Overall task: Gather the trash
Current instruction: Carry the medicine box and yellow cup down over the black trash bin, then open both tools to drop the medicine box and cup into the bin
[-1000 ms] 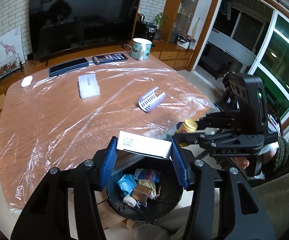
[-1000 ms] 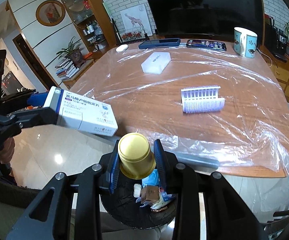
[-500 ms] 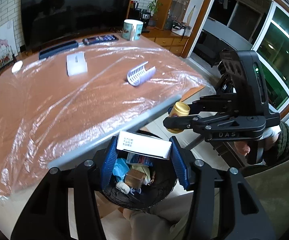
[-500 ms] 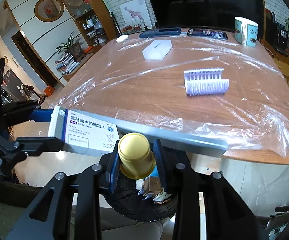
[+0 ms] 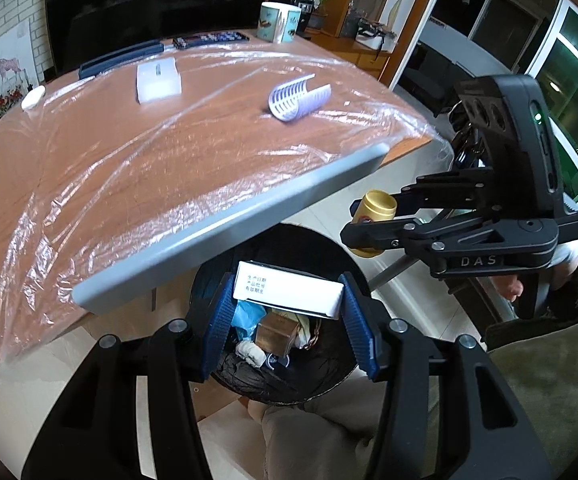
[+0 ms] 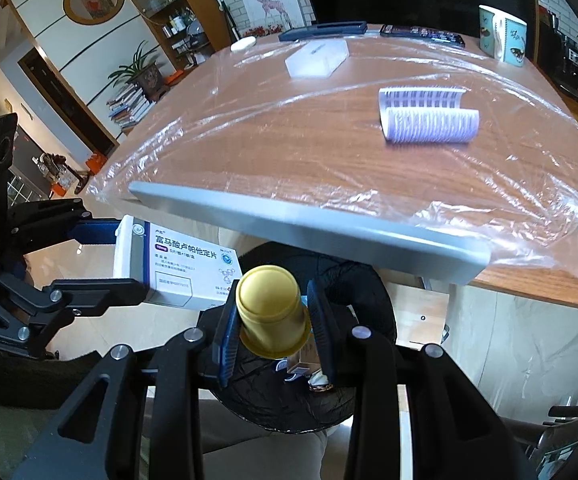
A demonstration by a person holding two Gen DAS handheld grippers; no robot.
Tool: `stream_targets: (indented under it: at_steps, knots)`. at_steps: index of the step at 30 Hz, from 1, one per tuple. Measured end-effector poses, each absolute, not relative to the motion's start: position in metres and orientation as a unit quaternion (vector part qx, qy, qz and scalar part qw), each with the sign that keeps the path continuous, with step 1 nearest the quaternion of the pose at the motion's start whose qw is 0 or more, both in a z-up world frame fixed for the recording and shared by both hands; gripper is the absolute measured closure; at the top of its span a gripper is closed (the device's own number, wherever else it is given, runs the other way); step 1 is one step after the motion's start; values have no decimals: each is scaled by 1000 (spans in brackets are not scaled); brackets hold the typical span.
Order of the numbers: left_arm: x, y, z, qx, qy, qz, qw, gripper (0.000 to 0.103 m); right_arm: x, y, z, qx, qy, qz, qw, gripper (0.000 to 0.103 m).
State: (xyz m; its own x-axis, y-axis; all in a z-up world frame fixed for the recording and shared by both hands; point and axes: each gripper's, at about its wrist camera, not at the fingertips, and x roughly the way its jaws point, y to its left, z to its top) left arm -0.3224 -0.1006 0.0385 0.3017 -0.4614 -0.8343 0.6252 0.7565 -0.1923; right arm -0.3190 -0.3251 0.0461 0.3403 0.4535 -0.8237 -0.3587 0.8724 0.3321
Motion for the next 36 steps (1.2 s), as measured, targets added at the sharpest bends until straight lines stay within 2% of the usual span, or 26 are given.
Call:
stream_targets:
  at_steps: [33,34,35,36]
  knots:
    - [-302,-112,-43,123,544,-314,768,50,-306,-303,-25,17,574,231,785,69]
    - [-302,-113,-44,122,545,-315,767,49,-306,-304,-23,14,572,229,787,67]
    - [-301,-114,-44,122,546,-312,768,49,-308,-304,-21,7,570,220,792,50]
    - [-301,-112,-42,118,548,-310,768,47,-308,-306,-19,4,568,214,795,39]
